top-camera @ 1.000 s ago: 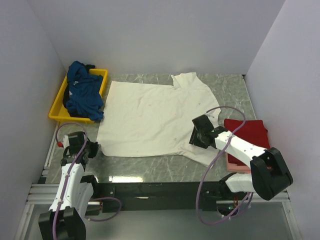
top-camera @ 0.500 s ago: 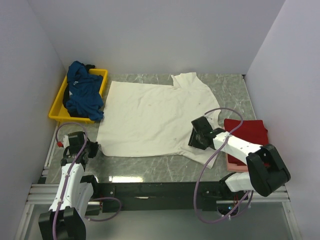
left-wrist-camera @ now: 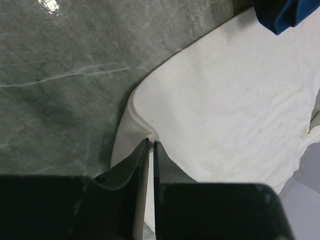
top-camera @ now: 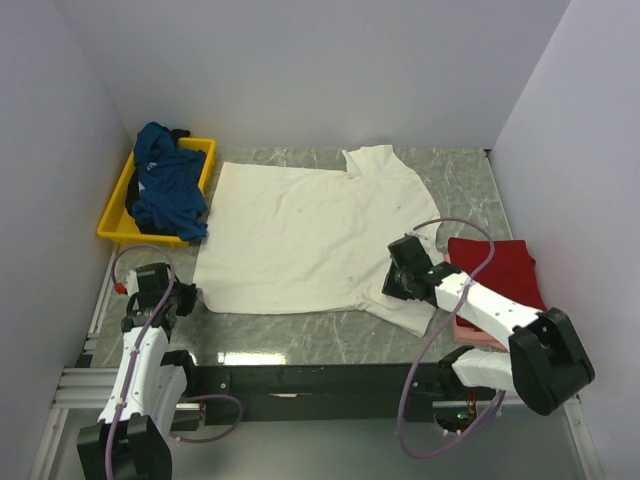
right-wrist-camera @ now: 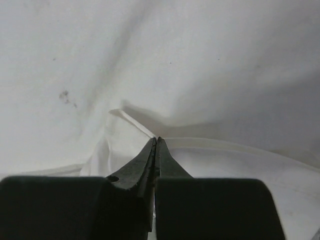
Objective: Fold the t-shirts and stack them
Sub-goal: Flatten the tshirt out
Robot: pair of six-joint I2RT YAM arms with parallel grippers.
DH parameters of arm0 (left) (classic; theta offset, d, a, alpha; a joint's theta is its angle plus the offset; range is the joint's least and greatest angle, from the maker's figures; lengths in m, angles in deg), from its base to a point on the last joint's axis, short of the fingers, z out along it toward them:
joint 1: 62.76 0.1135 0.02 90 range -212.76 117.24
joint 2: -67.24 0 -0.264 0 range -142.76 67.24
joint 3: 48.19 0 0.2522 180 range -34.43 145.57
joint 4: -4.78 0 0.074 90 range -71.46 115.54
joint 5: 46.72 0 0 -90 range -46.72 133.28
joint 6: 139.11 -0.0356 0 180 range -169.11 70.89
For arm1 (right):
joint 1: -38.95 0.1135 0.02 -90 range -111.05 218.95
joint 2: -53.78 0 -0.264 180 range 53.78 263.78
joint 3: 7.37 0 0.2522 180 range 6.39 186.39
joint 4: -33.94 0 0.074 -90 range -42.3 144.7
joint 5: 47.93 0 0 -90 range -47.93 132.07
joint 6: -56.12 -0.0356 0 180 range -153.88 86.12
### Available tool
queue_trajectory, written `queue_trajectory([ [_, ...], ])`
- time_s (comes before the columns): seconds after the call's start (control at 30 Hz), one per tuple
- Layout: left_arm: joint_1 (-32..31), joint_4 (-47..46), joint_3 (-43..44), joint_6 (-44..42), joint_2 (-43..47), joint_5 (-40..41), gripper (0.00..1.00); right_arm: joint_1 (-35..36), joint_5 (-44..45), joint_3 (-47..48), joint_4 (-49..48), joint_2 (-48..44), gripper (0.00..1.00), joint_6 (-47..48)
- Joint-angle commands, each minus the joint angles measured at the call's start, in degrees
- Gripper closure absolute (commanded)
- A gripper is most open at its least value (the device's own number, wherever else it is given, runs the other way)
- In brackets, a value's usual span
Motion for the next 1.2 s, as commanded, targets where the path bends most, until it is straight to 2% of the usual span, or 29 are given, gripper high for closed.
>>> queue_trajectory([
  [0.0, -0.1, -1.0, 0.1, -0.9, 0.6, -0.8, 0.87, 0.6, -0.5, -0.8, 1.9, -5.2, 1.0, -0.6],
  [0.17, -0.1, -1.1, 0.0, -0.9, 0.6, -0.8, 0.87, 1.6, -2.6, -2.0, 4.3, -12.3, 1.0, -1.7],
  [0.37, -0.2, -1.2, 0.1, -1.0, 0.5, -0.7, 0.87, 6.4, -4.2, -4.9, 7.2, -19.4, 1.0, -6.3],
  [0.7, -0.2, -1.7, 0.2, -1.1, -0.2, -0.9, 0.88, 17.9, -5.5, -16.8, 6.5, -31.3, 1.0, -20.1],
  [0.93, -0.1, -1.7, 0.0, -1.0, -0.1, -0.8, 0.88, 27.8, -3.5, -17.2, 6.6, -32.7, 1.0, -26.9],
  [1.03, -0.2, -1.4, 0.1, -1.1, 0.1, -0.8, 0.88, 33.0, -1.3, -15.0, 8.3, -32.3, 0.9, -30.5],
  [1.07, -0.1, -1.4, 0.1, -1.1, 0.2, -0.8, 0.88, 35.3, -0.1, -13.4, 10.2, -32.2, 0.8, -31.1],
  [1.17, -0.1, -1.4, 0.3, -1.0, 0.2, -0.9, 0.88, 36.6, 3.7, -10.7, 17.0, -31.8, 0.67, -33.7],
])
